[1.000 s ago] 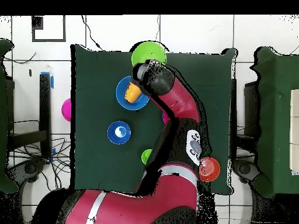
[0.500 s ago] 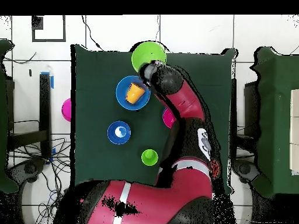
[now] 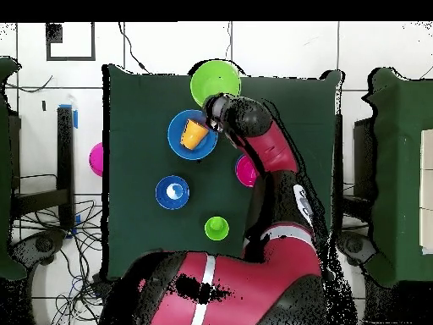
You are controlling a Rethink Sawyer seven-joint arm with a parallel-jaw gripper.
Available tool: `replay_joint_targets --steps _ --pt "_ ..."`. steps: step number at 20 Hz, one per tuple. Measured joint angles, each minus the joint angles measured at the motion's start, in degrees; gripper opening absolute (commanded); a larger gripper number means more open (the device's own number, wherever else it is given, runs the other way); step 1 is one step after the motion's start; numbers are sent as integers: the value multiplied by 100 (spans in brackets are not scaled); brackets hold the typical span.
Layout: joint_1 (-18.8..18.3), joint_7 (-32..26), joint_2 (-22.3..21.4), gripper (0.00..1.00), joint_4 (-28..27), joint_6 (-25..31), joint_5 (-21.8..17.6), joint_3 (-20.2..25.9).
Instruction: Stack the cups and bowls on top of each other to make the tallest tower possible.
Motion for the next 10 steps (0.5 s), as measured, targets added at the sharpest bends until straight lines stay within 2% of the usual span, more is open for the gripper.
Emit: replay_joint_targets --steps 2,10 --pt "-55 0 41 100 0 382 -1 124" --pt "-64 0 57 100 2 934 -4 329"
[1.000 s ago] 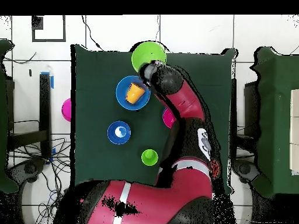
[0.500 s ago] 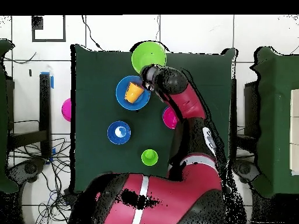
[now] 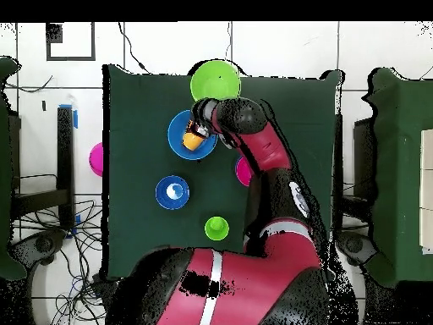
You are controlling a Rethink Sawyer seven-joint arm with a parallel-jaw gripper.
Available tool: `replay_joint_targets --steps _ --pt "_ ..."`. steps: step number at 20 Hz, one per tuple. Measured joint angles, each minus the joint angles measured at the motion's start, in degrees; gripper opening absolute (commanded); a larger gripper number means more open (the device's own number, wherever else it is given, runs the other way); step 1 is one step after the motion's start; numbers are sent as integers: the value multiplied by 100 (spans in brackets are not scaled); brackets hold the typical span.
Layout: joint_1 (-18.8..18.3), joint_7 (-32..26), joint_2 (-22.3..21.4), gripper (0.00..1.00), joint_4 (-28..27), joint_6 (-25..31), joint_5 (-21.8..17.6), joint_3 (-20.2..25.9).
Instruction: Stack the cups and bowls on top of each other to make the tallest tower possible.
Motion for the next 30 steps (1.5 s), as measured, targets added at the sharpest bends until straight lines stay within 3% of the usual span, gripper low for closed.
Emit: replay_joint_targets --steps 10,21,30 --pt "-11 0 55 100 -30 17 -87 176" --pt "-82 0 451 100 -288 15 -422 186" --pt "-117 0 381 100 -278 14 -525 45"
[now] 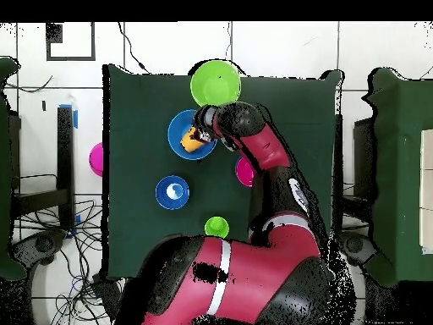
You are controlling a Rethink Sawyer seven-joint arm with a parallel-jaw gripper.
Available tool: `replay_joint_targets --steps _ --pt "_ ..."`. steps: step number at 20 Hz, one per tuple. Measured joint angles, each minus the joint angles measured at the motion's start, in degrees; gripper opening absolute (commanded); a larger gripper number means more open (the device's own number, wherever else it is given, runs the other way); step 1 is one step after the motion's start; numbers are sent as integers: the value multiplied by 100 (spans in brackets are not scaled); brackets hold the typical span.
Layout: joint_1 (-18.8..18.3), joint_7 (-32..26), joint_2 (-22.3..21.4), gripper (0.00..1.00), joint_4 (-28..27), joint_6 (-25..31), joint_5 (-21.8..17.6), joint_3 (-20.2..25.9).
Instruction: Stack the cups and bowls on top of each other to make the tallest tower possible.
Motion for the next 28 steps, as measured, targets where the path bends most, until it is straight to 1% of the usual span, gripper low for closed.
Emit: replay_joint_targets --steps 8,15,19,28 --pt "-114 0 -134 100 133 -205 -1 -32" --pt "-259 0 -217 100 175 -234 -119 -88" --pt "-447 0 -232 100 196 -242 -168 -89" --pt "-662 0 -208 100 234 -428 -166 -69"
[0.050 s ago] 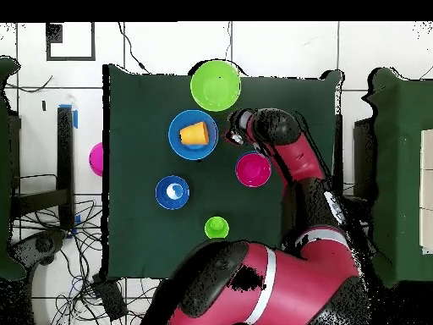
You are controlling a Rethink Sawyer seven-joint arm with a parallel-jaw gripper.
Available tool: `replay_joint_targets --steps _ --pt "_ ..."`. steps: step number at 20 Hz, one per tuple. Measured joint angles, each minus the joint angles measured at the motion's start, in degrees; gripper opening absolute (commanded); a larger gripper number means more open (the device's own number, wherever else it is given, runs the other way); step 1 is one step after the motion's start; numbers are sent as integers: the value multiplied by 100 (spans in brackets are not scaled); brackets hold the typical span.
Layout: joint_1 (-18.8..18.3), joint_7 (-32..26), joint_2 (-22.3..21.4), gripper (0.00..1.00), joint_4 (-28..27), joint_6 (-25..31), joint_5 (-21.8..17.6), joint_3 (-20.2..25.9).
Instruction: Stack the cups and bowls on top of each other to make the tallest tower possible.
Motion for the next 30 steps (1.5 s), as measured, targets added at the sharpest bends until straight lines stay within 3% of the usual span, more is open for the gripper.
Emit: replay_joint_targets --steps 30 --pt "-201 0 -27 100 693 -48 8 1170"
